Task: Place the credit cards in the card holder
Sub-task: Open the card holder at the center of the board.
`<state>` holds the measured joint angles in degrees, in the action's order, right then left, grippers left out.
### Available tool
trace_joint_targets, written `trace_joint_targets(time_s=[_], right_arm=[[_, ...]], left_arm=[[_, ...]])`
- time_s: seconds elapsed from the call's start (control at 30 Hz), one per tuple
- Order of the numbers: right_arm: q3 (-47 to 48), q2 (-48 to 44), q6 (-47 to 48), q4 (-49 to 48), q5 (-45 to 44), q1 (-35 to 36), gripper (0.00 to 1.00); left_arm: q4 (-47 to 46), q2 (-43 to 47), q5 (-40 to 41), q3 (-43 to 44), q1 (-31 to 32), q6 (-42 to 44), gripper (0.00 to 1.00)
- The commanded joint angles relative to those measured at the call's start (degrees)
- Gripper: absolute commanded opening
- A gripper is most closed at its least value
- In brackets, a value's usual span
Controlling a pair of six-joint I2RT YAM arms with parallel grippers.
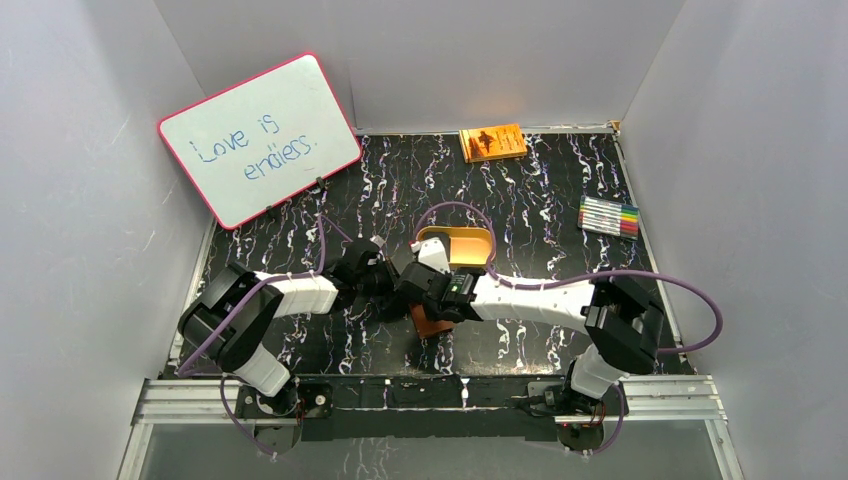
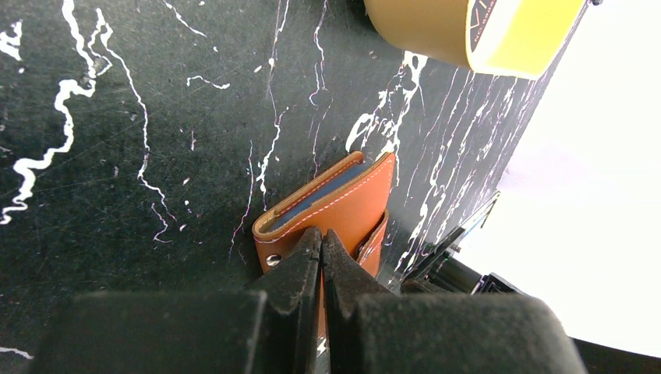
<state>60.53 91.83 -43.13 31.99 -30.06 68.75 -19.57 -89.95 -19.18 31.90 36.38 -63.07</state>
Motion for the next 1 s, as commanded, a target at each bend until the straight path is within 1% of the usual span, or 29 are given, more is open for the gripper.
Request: trace_joint_targets(time_s=[0.0, 0.03, 0.1, 0.33, 0.63, 0.77, 0.97], right_arm=[[0.8, -1.8, 3.6, -5.0, 1.7, 0.0, 0.34], [1.4, -1.1, 4.0, -4.8, 1.7, 0.0, 0.38], [2.7, 0.6, 4.4, -3.8, 1.4, 0.0, 0.4], [5.9, 5.8, 4.0, -0.3, -0.2, -0.1, 0.41], [5.6, 8.5, 2.0, 1.8, -1.2, -0.7, 0.41], [4.8, 8.4, 1.3, 2.2, -1.2, -0.8, 0.37], [3.7, 7.7, 0.2, 3.1, -1.6, -0.9, 0.25]], left_arm=[[9.2, -3.3, 5.0, -1.7, -0.1, 2.8, 0.0], [9.2, -3.4, 5.0, -1.6, -0.1, 2.9, 0.0], [9.4, -3.2, 5.1, -1.7, -0.1, 2.9, 0.0], [9.1, -3.2, 5.1, -2.4, -0.1, 2.8, 0.0], [9.0, -2.8, 5.2, -3.1, -0.1, 2.7, 0.0], [8.9, -2.9, 5.2, -3.4, -0.1, 2.6, 0.0], [8.9, -2.7, 5.6, -3.8, -0.1, 2.6, 0.0]])
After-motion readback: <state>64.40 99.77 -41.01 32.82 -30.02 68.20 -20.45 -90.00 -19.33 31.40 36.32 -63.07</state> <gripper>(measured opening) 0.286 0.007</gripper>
